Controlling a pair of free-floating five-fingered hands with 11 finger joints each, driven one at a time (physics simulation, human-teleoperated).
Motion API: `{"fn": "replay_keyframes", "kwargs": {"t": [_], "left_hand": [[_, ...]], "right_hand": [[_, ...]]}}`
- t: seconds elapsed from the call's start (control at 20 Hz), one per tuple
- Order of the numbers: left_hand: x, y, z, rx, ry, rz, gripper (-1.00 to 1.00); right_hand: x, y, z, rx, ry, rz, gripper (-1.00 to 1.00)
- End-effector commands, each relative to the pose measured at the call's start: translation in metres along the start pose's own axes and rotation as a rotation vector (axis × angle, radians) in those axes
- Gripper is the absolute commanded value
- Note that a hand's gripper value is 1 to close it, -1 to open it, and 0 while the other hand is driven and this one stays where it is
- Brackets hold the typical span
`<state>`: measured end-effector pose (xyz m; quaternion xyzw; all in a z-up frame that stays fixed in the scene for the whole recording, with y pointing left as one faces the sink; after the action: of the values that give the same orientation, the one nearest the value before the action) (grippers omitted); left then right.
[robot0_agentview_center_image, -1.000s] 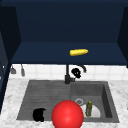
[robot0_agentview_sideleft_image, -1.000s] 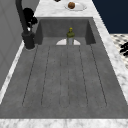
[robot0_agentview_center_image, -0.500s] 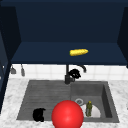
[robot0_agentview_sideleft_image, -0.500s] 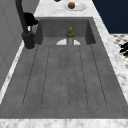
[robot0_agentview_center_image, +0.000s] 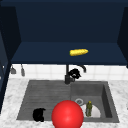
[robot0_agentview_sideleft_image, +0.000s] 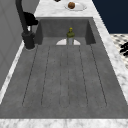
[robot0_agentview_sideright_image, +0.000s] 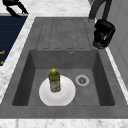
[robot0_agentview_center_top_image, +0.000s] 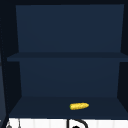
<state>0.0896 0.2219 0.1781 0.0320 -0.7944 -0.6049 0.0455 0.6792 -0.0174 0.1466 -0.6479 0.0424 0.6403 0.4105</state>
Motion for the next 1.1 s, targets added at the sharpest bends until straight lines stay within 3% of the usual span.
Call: {"fn": "replay_keyframes", "kwargs": {"t": [0.0, 0.05, 0.6, 0.75, 0.85, 1.05], "left_hand": [[0.000, 0.000, 0.000, 0.000, 0.000, 0.000, 0.00], [0.000, 0.000, 0.000, 0.000, 0.000, 0.000, 0.00], [0.000, 0.000, 0.000, 0.000, 0.000, 0.000, 0.00], [0.000, 0.000, 0.000, 0.000, 0.000, 0.000, 0.00], [0.000, 0.000, 0.000, 0.000, 0.000, 0.000, 0.00], [0.000, 0.000, 0.000, 0.000, 0.000, 0.000, 0.00]], "right_hand": [[0.000, -0.001, -0.001, 0.002, -0.003, 0.002, 1.00], [0.001, -0.001, -0.003, 0.000, 0.000, 0.000, -1.00], [0.019, 0.009, -0.011, 0.054, -0.154, -0.171, -1.00], [0.028, 0.001, -0.009, 0.044, -0.143, -0.160, -1.00], [0.024, 0.001, -0.019, 0.038, -0.221, -0.217, -1.00], [0.023, 0.003, -0.022, 0.058, -0.237, -0.216, -1.00]]}}
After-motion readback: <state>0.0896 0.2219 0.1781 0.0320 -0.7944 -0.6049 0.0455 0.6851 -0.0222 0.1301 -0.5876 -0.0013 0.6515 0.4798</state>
